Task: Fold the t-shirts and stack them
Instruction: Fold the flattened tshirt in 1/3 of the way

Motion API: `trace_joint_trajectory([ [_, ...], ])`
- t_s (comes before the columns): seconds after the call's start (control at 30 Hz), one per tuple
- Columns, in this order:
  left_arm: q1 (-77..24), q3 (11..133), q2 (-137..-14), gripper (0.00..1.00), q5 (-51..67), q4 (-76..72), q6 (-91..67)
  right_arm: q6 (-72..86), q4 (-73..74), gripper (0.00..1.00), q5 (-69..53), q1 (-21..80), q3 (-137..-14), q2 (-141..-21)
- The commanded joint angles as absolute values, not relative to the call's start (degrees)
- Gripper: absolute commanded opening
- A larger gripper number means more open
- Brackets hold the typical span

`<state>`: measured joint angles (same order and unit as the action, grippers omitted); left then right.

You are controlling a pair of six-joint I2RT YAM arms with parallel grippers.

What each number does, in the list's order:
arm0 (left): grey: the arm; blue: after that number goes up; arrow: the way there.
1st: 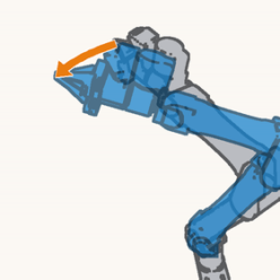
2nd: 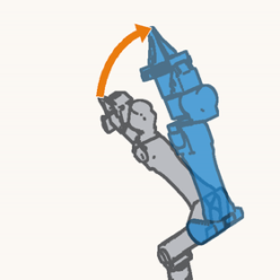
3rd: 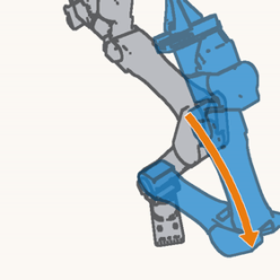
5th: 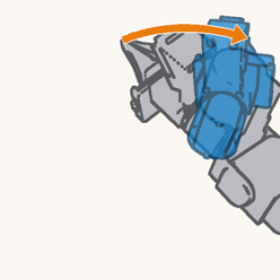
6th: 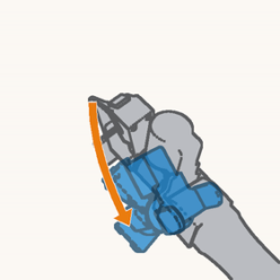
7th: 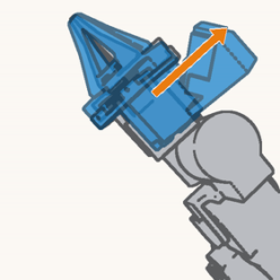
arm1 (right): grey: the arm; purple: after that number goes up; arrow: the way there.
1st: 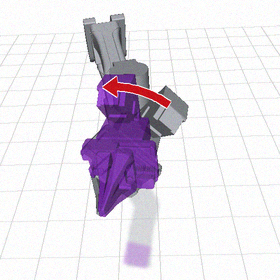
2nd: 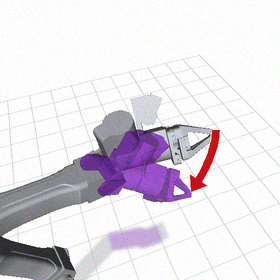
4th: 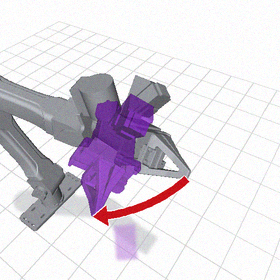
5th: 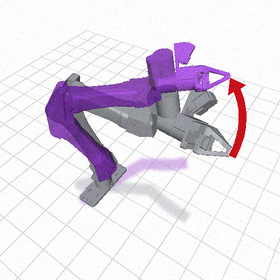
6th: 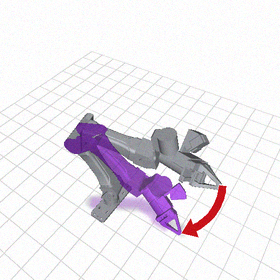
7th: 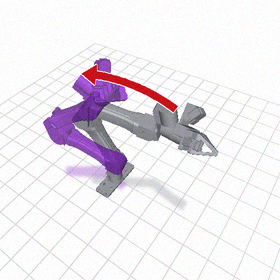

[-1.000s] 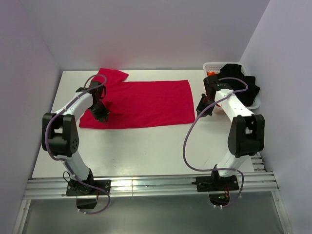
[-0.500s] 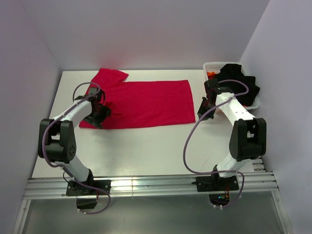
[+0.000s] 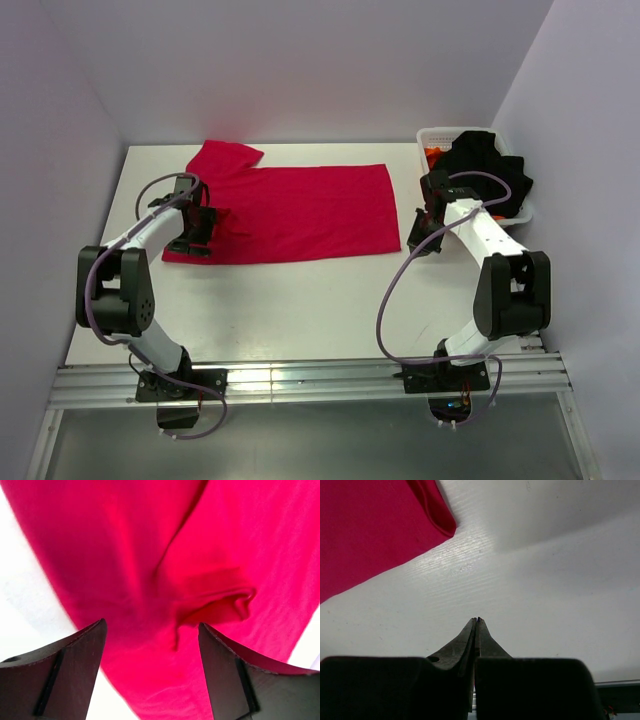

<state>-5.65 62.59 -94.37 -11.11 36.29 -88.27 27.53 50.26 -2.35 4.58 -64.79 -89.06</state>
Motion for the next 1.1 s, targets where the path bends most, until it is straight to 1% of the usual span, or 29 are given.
trace_joint_trajectory([
  [0.0, -4.0, 61.5, -92.3, 0.8, -13.3, 31.9, -94.9, 26.7, 50.0, 0.0, -1.9, 4.5, -64.2, -86.8],
  [0.33, -3.0, 61.9, -96.9, 0.8, -11.5, 27.2, -101.3, 26.5, 49.8, 0.0, -2.5, 4.5, -63.0, -87.0],
  [0.63, -3.0, 63.7, -101.4, 0.79, -10.0, 25.3, -103.5, 26.5, 49.7, 0.0, -2.3, 4.7, -63.3, -88.8],
  [0.77, -3.0, 65.0, -103.4, 0.77, -10.0, 25.0, -103.4, 26.4, 49.7, 0.0, -2.0, 4.7, -63.3, -89.1],
  [1.07, -2.7, 69.3, -105.9, 0.71, -9.8, 26.0, -102.7, 26.3, 49.0, 0.0, -1.6, 4.8, -62.3, -89.5],
])
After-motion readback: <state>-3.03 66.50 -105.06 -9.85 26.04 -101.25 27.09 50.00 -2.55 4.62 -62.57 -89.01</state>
